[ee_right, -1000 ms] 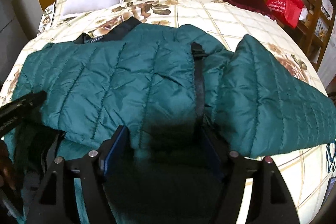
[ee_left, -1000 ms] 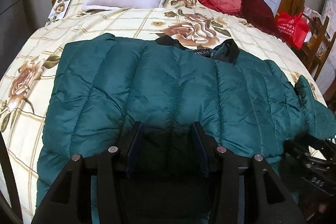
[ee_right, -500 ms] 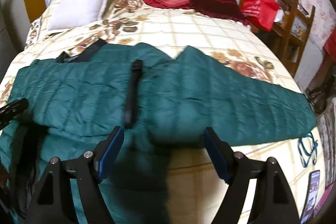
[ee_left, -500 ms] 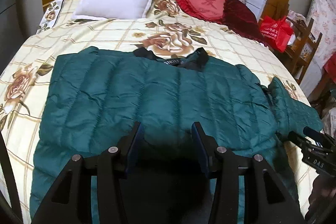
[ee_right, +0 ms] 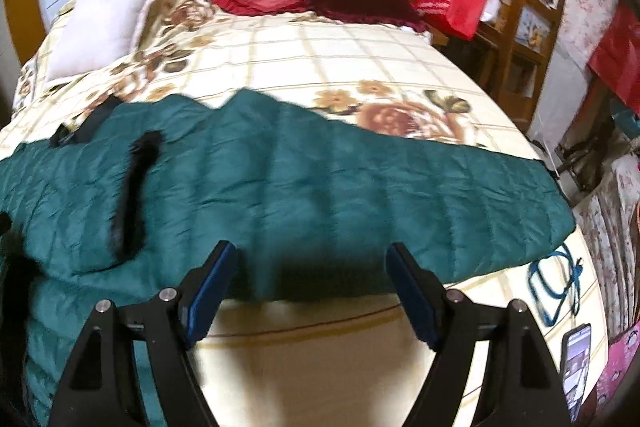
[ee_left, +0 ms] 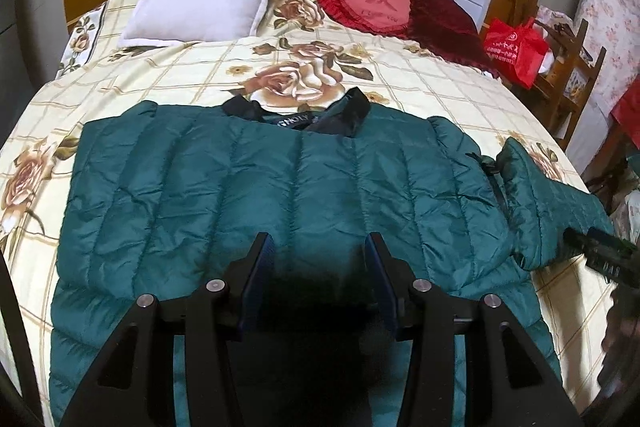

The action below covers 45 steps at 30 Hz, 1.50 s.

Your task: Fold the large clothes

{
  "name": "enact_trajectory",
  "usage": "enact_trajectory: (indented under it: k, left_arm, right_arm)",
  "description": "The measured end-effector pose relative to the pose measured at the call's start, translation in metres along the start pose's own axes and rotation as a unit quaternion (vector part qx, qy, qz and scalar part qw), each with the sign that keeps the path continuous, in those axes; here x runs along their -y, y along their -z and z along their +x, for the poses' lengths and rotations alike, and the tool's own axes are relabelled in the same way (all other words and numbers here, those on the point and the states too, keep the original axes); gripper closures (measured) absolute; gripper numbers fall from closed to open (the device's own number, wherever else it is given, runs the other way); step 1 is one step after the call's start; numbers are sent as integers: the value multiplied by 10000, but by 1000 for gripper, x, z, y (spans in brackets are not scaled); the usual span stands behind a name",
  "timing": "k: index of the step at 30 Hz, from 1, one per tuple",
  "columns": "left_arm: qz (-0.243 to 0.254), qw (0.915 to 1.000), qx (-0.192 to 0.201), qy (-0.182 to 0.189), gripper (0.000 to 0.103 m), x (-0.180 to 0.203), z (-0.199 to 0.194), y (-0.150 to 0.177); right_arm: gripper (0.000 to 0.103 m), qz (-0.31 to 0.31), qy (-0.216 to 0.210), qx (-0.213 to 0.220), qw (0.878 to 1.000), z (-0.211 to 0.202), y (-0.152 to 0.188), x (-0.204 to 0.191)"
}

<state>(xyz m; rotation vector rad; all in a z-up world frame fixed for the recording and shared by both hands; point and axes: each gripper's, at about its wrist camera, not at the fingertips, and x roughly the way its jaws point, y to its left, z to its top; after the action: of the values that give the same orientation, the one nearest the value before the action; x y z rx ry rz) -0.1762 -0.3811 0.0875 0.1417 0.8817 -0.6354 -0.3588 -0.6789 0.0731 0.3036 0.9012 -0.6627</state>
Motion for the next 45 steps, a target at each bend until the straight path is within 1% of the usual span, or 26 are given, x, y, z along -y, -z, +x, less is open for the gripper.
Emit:
enact_trajectory:
  k: [4,5,8,12,16,19,22,26,30,35,38,39,40,41,42,43,45]
  left_arm:
    - [37,9999,-128,15,74,3,8,5]
    - [48,9999,-162,4,74,3,9,6]
    - [48,9998,-189,-9,74,1,11,7]
    - [-1,9998,-195,6,74,0,13,6]
    - [23,9998,-178,-1,74,1,14,6]
    - [30,9998,-193,1,74,1,15,7]
    - [38,9998,-204,-5,74,0,17,8]
    - [-22,9998,-201,12,74,0,19,9]
    - [-28,9998,-187,16,74,-1,21,10]
    - [5,9998,-170,52,74,-3,21,12]
    - [-1,9998,-167,66,74,-4,22,12]
    - [-10,9998,-166,70,74,-4,23,13]
    - [-15,9998,-163,71,74,-4,22,13]
    - [-32,9998,-161,79,74,-5,22,13]
    - [-46,9998,-164,90,74,-5,22,13]
    - [-54,9998,-166,100,74,-6,21,13]
    - [-76,9997,-171,131,74,-8,19,14]
  right_arm:
    - [22,355,239,16,9991,11,-12,48]
    - [22,400,406,-1,9984,16,-15,63]
    - [22,590,670,-158,9959,30,-19,101]
    - [22,852,1033,-250,9907,39,-18,146]
    - [22,1003,1324,-234,9858,42,-19,175]
    - [17,1085,1467,-187,9830,44,-21,192]
    - [16,1173,1597,-195,9800,49,-24,209]
    - [15,1471,1518,-238,9771,60,-27,231]
    - [15,1781,1230,-303,9758,74,-28,248]
    - [15,1746,1006,-543,9780,96,-27,252]
    - [15,1947,774,-565,9762,100,-25,254]
    - [16,1959,761,-527,9762,99,-25,254]
    - [21,1927,707,-508,9774,98,-25,254]
    - [43,1865,624,-465,9794,95,-25,253]
    - [61,1848,460,-380,9810,90,-27,252]
    - [83,1865,394,-306,9812,85,-29,251]
    - [86,1841,339,-76,9823,68,-34,247]
